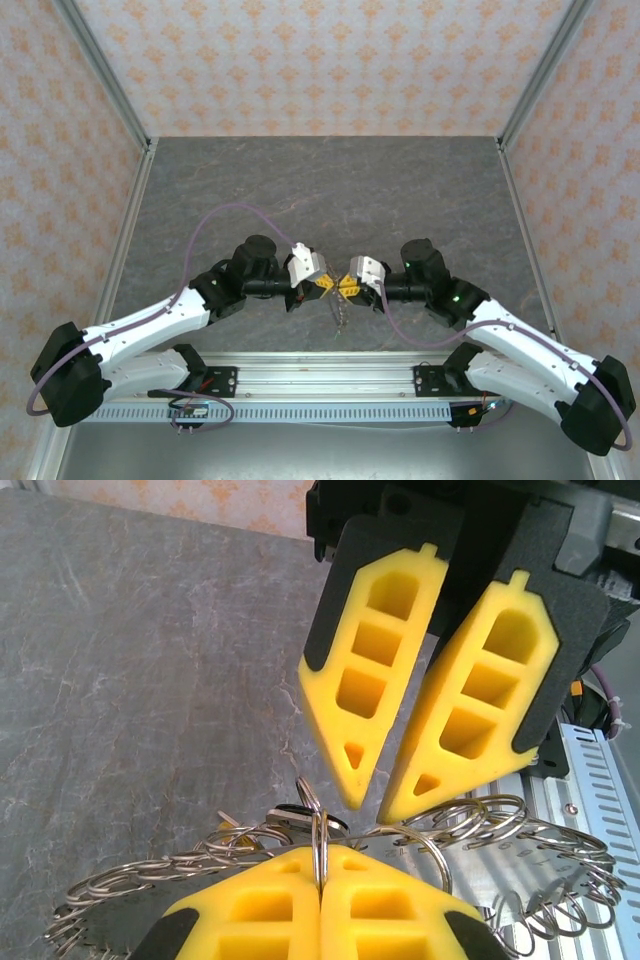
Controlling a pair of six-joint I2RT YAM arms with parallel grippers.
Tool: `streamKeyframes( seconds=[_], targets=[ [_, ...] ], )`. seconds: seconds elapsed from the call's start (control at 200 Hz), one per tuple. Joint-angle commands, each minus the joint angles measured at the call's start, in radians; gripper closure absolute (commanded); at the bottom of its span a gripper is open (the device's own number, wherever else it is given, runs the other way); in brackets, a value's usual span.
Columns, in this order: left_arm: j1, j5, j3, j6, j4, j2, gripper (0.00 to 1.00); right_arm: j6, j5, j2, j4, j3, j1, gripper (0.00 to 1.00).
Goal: Put the keys on the keyring
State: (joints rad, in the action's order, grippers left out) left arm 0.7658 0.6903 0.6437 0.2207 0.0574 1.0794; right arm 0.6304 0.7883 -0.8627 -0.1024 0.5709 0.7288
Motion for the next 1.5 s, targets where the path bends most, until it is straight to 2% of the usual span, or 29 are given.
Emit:
streamKeyframes(
  seconds=[0.0, 0.28, 0.395, 0.45, 0.596, 0.736, 1.011, 1.131, 1.211, 1.496],
  targets=[
    [0.003, -0.018, -0.009, -0.019, 0.042, -0.033, 1.0, 0.018, -0.01, 0.024, -0.005, 0.013, 0.008, 0.85],
    [0.003, -0.025, -0.011, -0.015, 0.037, -0.052, 1.0, 0.02, -0.02, 0.034, 0.0, -0.005, 0.008, 0.85],
    [0.003, -0.023, 0.0, -0.009, 0.016, -0.053, 1.0, 0.094, -0.126, 0.074, -0.13, 0.026, 0.008, 0.85],
    [0.003, -0.02, -0.002, -0.008, 0.018, -0.055, 1.0, 0.101, -0.161, 0.081, -0.108, 0.026, 0.008, 0.86],
    [0.003, -0.014, -0.005, -0.003, 0.034, -0.038, 1.0, 0.083, -0.018, 0.019, -0.058, 0.063, 0.008, 0.86],
    [0.003, -0.008, 0.007, -0.009, 0.034, -0.025, 1.0, 0.071, 0.04, -0.002, -0.001, 0.046, 0.011, 0.86],
    [0.004, -0.013, -0.002, -0.003, 0.023, -0.027, 1.0, 0.058, -0.03, 0.044, 0.046, 0.032, 0.012, 0.82],
    [0.004, -0.011, -0.004, -0.003, 0.032, -0.026, 1.0, 0.048, 0.025, 0.036, 0.038, 0.055, 0.012, 0.82],
    [0.004, -0.011, -0.005, -0.002, 0.034, -0.024, 1.0, 0.046, 0.07, 0.011, 0.03, 0.072, 0.015, 0.78],
    [0.004, 0.0, -0.012, 0.003, 0.03, -0.033, 1.0, 0.032, 0.014, -0.06, 0.103, 0.074, 0.023, 0.83]
  ],
)
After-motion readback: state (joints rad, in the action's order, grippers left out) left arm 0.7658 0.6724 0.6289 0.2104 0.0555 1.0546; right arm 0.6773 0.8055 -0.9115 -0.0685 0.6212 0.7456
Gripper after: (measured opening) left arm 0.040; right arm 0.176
